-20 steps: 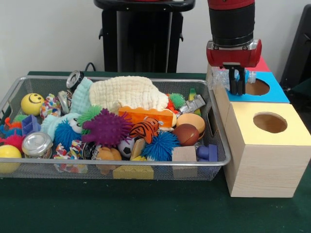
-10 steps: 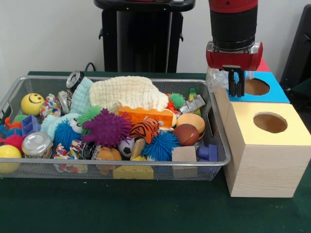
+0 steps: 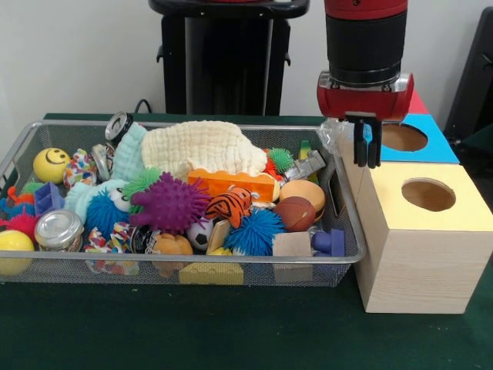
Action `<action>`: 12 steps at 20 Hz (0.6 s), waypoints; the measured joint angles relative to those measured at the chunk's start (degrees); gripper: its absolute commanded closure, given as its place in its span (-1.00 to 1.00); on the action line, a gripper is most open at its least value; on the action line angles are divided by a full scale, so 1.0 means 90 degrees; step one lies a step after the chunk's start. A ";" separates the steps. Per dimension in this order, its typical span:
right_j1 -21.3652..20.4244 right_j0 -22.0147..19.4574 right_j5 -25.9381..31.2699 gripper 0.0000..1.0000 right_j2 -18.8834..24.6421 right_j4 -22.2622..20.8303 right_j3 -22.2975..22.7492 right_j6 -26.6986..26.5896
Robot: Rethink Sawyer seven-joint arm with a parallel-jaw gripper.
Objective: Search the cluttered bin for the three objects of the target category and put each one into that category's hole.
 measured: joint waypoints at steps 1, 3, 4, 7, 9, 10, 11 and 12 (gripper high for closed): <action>0.0016 0.0001 0.0071 1.00 0.0011 -0.0022 -0.0076 -0.0026; 0.0100 0.0003 0.0490 1.00 0.0084 -0.0123 -0.0472 -0.0184; 0.0121 0.0003 0.0595 1.00 0.0102 -0.0141 -0.0563 -0.0224; 0.0182 0.0005 0.1048 1.00 0.0186 -0.0221 -0.0942 -0.0429; 0.0194 0.0004 0.1296 1.00 0.0219 -0.0273 -0.1170 -0.0569; 0.0194 0.0004 0.1340 1.00 0.0222 -0.0283 -0.1219 -0.0601; 0.0195 0.0003 0.1408 1.00 0.0223 -0.0306 -0.1345 -0.0669; 0.0192 0.0003 0.1410 1.00 0.0223 -0.0312 -0.1415 -0.0693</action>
